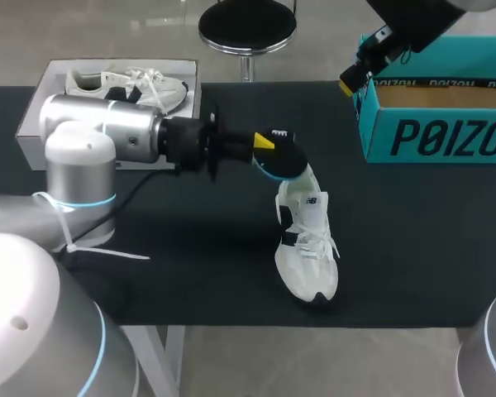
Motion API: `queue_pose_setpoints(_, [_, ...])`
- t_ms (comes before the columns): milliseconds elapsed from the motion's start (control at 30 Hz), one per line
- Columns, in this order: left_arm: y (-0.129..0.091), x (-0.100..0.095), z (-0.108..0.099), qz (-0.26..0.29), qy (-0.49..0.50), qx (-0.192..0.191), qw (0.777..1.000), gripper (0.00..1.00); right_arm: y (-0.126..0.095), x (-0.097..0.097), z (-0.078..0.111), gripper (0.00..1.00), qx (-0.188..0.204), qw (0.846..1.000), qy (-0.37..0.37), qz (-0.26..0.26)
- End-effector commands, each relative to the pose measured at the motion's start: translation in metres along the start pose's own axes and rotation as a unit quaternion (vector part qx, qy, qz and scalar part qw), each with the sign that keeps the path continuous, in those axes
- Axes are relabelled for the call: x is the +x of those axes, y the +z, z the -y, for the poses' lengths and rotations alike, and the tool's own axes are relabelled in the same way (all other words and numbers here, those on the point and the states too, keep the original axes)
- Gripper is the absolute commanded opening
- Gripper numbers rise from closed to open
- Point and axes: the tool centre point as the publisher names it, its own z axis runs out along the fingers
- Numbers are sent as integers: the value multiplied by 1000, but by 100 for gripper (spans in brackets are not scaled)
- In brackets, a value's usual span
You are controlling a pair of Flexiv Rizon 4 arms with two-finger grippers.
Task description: Take the shoe out of the shoebox, open the shoe tongue, remove and reinsert the insole, then place the shoe into the shoebox
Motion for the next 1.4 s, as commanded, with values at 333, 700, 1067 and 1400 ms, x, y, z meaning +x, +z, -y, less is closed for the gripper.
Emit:
queue_pose_setpoints(333, [-1,-6,-9,3,-72,-11,997,0,1,0,-2,100,2,1000,0,0])
queue_pose_setpoints(700, [-1,-11,-10,16,-52,-4,999,0,1,0,-2,100,2,1000,0,0])
queue_pose_setpoints(1067, [-1,-14,-12,17,-35,-13,999,0,1,0,-2,100,2,1000,0,0])
queue_pose_setpoints(1400, [-4,-18,-14,18,-20,-22,999,0,1,0,-2,100,2,1000,0,0])
